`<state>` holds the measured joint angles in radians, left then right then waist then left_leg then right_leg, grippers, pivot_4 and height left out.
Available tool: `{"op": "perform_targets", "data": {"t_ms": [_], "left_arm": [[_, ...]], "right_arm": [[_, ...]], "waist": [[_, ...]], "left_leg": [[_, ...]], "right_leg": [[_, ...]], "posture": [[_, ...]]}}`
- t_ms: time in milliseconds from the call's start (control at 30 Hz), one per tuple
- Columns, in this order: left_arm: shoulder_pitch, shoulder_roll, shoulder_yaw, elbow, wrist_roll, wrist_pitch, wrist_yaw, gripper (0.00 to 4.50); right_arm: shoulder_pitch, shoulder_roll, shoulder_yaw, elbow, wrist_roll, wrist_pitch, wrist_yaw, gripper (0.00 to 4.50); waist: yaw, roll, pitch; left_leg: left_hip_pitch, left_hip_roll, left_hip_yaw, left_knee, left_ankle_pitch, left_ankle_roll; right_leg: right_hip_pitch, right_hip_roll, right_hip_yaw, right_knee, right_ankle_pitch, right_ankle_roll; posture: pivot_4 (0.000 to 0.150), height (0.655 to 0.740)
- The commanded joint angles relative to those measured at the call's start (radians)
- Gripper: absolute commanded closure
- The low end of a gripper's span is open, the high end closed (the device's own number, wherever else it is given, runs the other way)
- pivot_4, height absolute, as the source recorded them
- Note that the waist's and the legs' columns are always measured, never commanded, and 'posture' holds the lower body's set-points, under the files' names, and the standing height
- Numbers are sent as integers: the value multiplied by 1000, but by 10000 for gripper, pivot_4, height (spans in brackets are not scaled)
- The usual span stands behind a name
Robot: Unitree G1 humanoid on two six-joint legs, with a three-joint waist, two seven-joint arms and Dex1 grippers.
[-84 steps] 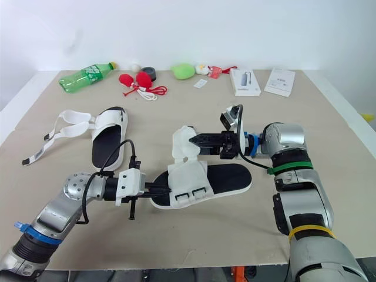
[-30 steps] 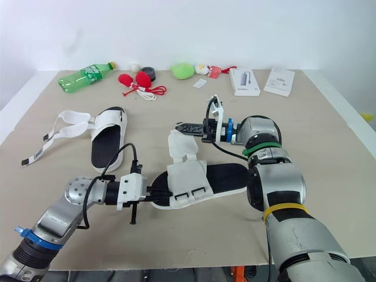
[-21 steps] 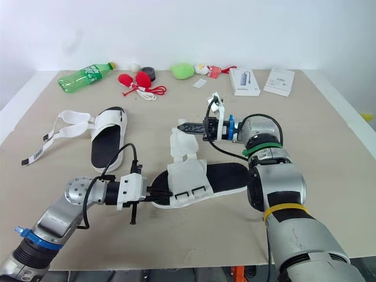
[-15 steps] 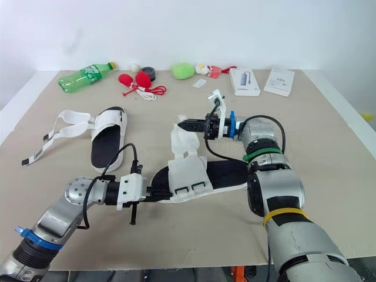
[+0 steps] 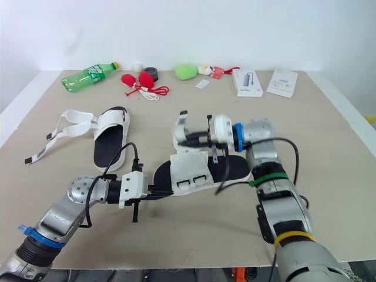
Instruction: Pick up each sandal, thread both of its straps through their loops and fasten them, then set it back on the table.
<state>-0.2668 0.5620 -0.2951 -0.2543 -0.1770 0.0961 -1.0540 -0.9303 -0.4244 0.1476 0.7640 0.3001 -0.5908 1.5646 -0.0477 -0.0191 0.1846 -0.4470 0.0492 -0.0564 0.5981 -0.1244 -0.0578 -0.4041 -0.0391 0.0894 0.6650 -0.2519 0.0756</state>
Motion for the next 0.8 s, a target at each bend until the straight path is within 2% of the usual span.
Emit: {"op": "perform_targets", "data": {"t_ms": [33, 233, 433, 467, 567, 633, 733, 800], "left_arm": [[-21, -9, 11, -6, -14, 1, 7, 45000], [-21, -10, 7, -10, -16, 2, 2, 45000], [-20, -7, 8, -12, -18, 5, -1, 45000], [-20, -7, 8, -11, -19, 5, -2, 45000], [-20, -9, 7, -10, -22, 6, -3, 45000], [-20, -10, 6, -10, -23, 8, -4, 45000], [-22, -9, 7, -9, -26, 10, -7, 45000], [-27, -8, 10, -3, -28, 11, -10, 45000]], "right_arm": [[17, -55, 134, -6, 31, -278, 50, 44895], [-6, -161, 346, 52, 93, -556, 50, 44895], [-33, -206, 423, 52, 220, -555, 50, 44895], [-37, -214, 436, 52, 228, -559, 50, 41242], [-49, -216, 440, 58, 259, -545, 50, 34676], [-64, -213, 434, 60, 279, -552, 50, 23882], [-69, -236, 444, 31, 313, -540, 50, 15733], [-57, -267, 464, -14, 342, -510, 50, 8426]], "waist": [[-4, 0, 0], [-3, 0, 0], [-2, 0, 0], [-2, 0, 0], [-2, 0, 0], [-2, 0, 0], [-2, 0, 0], [-2, 0, 0]], "left_leg": [[1, 0, 1, 0, 0, 0], [7, 0, 2, 0, 1, -1], [8, 0, 3, -1, 1, -1], [8, 0, 3, -1, 1, -1], [8, 0, 3, -1, 1, -1], [8, 0, 3, -1, 1, -1], [8, 0, 3, -1, 1, -1], [8, 0, 3, -1, 1, -1]], "right_leg": [[0, 0, 1, 0, 0, -1], [3, 1, 5, 0, 0, -6], [3, 1, 6, 0, -1, -6], [3, 1, 6, 0, -1, -6], [3, 1, 6, 0, -1, -6], [3, 1, 6, 0, -1, -6], [3, 1, 6, 0, -1, -6], [3, 1, 6, 0, -1, -6]], "posture": [[1500, 7400], [1500, 7400], [1500, 7400], [1500, 7400], [1500, 7400], [1500, 7400], [1500, 7400], [1500, 7400]]}}
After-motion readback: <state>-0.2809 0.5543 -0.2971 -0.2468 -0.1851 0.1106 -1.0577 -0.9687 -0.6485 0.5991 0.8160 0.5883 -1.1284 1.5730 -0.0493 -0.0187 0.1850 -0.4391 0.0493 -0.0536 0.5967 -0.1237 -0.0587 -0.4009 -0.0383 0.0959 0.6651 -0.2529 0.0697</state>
